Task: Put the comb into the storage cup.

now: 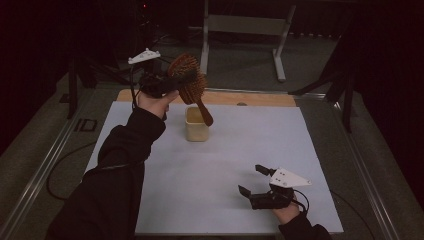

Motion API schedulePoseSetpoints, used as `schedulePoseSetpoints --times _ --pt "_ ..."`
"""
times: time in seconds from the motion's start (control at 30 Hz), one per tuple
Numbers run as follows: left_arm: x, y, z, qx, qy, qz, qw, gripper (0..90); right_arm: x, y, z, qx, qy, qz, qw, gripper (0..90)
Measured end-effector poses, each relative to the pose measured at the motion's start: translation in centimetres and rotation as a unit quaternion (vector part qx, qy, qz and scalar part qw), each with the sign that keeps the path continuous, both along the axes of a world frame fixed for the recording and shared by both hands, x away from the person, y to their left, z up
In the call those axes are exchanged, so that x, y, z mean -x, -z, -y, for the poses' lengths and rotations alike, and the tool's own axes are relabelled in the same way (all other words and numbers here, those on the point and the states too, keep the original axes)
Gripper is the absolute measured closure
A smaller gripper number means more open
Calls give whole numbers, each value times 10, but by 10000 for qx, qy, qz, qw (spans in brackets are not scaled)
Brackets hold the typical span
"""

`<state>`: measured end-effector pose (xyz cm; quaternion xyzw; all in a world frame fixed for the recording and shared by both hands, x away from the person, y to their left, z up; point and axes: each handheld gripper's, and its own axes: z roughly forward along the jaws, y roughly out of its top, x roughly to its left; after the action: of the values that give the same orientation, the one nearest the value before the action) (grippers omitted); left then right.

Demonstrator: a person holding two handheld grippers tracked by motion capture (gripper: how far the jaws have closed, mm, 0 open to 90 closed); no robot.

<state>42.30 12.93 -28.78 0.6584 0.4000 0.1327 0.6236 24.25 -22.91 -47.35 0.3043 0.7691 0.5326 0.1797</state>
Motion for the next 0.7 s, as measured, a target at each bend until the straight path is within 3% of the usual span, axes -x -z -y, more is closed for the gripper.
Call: schedulePoseSetpoints --times 0.23,0.7 --pt "-10 3 -6 -29 -274 41 9996 520 1 -2 -1 -13 -19 53 10000 93" --pt "-30 26 -9 -89 -624 -135 9979 519 2 -3 0 -17 -34 65 10000 93"
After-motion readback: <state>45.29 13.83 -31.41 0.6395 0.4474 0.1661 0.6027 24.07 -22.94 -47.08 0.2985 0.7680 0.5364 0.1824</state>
